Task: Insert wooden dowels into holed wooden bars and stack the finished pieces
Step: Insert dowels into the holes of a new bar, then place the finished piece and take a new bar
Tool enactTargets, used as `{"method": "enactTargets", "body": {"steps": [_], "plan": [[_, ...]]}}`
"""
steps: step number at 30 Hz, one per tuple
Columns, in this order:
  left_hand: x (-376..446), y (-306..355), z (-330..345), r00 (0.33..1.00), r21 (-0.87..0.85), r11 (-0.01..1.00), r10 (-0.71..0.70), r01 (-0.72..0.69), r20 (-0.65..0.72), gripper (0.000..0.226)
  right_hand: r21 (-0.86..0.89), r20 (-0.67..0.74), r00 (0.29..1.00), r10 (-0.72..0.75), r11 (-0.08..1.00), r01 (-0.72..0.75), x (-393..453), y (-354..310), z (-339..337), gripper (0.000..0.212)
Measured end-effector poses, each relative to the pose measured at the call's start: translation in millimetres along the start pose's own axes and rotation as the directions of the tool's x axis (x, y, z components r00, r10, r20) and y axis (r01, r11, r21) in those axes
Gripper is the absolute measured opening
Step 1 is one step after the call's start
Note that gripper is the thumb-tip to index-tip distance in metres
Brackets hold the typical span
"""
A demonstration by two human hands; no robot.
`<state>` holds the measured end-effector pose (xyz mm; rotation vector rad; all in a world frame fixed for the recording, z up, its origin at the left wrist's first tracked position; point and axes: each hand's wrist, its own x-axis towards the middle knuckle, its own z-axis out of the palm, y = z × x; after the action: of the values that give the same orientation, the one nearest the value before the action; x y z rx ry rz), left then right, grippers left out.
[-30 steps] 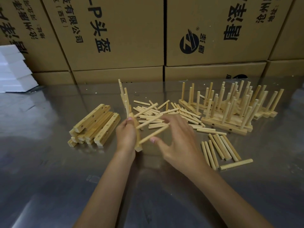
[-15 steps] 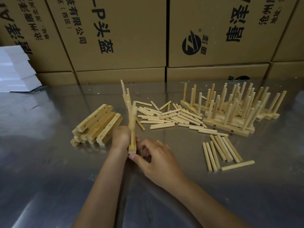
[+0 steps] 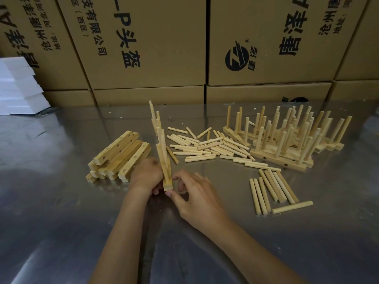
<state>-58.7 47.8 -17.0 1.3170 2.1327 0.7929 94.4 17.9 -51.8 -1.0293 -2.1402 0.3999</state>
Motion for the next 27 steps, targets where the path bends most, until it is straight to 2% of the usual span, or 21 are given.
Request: {"method": "enactTargets", "body": {"steps": [3,8,10,11,13,15,17,21,27], "plan": [[1,-3,-4,0.998,0.081,0.996,-0.020,0.024,-0.053,0.022,-0.028,0.018,1.000,0.016,0.999,-0.016,5,3,3,0.023],[5,-7,-6,0.993,0.088,0.996,-0.023,0.033,-0.115,0.027,-0.074,0.012,0.999,0.045,0.996,-0.044,11,11,9,0.022],[6,-6,-8,0.981,0.103,0.994,-0.006,0.026,-0.196,0.022,-0.063,0.019,0.997,0.071,0.996,-0.070,14,14,11,0.022],[6,-6,-8,0.957,0.119,0.993,0.019,0.016,-0.291,0.020,-0.057,0.026,0.996,0.084,0.995,-0.082,17,14,12,0.022],[4,-5,-10,0.863,0.125,0.992,0.067,-0.005,-0.501,0.020,-0.039,0.038,0.993,0.109,0.993,-0.108,23,16,16,0.021],[3,-5,-14,0.788,0.154,0.988,0.101,-0.008,-0.608,0.025,-0.009,0.035,0.988,0.147,0.989,-0.147,30,18,19,0.018],[4,-8,-15,0.790,0.237,0.971,0.141,0.006,-0.596,0.031,0.008,0.022,0.978,0.206,0.979,-0.206,38,21,23,0.019],[5,-13,-13,0.850,0.407,0.910,0.155,0.075,-0.503,0.033,-0.066,-0.055,0.929,0.365,0.927,-0.368,56,22,30,0.034],[8,-17,-15,0.868,0.399,0.912,0.121,0.094,-0.482,0.033,-0.221,-0.186,0.833,0.522,0.803,-0.553,88,14,40,0.051]]}}
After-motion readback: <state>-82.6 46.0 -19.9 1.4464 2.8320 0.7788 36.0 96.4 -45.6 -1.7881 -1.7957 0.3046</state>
